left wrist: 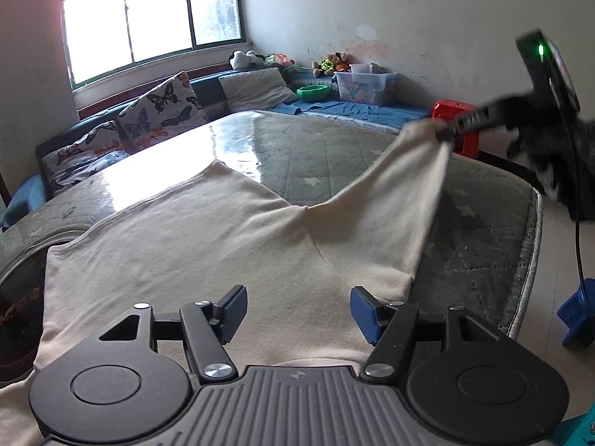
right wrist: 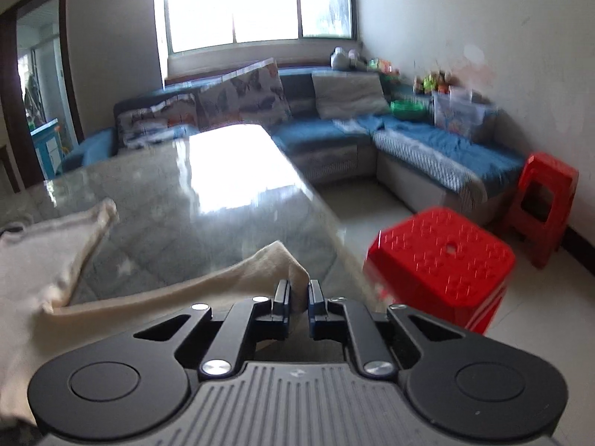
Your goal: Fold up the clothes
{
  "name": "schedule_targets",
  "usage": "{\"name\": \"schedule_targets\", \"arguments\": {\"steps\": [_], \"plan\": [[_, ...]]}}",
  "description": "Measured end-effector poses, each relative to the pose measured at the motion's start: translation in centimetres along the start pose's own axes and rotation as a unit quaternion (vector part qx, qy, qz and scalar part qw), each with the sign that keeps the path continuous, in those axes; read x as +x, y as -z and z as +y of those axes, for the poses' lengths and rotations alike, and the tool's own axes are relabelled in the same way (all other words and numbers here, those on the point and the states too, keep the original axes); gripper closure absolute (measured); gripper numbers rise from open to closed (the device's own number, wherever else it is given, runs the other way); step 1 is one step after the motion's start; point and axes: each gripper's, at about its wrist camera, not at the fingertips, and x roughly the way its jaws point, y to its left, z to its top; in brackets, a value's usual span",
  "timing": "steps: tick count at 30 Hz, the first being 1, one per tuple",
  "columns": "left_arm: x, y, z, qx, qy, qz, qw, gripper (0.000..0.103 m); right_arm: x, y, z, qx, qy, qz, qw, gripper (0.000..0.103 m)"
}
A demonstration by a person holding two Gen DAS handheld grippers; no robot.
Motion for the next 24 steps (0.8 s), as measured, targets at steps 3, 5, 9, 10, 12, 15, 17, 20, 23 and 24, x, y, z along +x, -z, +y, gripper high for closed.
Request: {"name": "schedule_targets", "arguments": {"steps": [3, 5, 9, 10, 12, 15, 17, 20, 23, 24], "plan": [[0.3, 0.1, -0.3, 0.002, 0.002, 0.002, 1.0000, 0.038, -0.2, -0.8, 0.2, -0.006, -0.007, -0.010, 1.000, 0.095], [0.5, 0.2, -0.4, 0.003, 0.002, 0.004, 1.0000, 0.038, 0.2, -0.5, 0.5, -0.008, -0.011, -0.004, 1.000, 0.095], [0.4, 0.0, -0.4, 0.002, 0.002, 0.004, 1.0000, 0.038, 0.2, -0.3, 0.9, -0.007, -0.017, 0.000, 1.000, 0.095], [0.4, 0.0, -0.3, 0.001, 0.002, 0.003, 1.0000, 0.038, -0.2, -0.6, 0.9, -0.008, -0.020, -0.005, 1.000, 0.095], [0.2, -0.2, -0.2, -0.002, 0.002, -0.001, 1.0000, 0.037, -1.2, -1.5, 1.2, -0.011, -0.028, -0.017, 0.999, 0.095], [-0.2, -0.3, 0.1, -0.012, 0.000, -0.009, 0.9999, 0.037, -2.8, -3.1, 2.1, -0.026, -0.045, -0.033, 0.998, 0.095], [-0.6, -0.4, 0.4, -0.019, -0.003, -0.015, 0.9997, 0.037, -3.8, -3.9, 3.2, -0.043, -0.058, -0.042, 0.997, 0.095], [-1.4, -0.4, 1.4, -0.031, -0.012, -0.025, 0.9991, 0.036, -5.6, -4.9, 5.4, -0.067, -0.084, -0.051, 0.993, 0.095], [-2.4, -0.3, 2.7, -0.045, -0.025, -0.036, 0.9980, 0.035, -7.0, -6.1, 8.4, -0.099, -0.111, -0.060, 0.987, 0.095], [-2.7, -0.1, 3.3, -0.051, -0.030, -0.039, 0.9975, 0.035, -7.5, -6.3, 9.5, -0.110, -0.121, -0.061, 0.985, 0.095]]}}
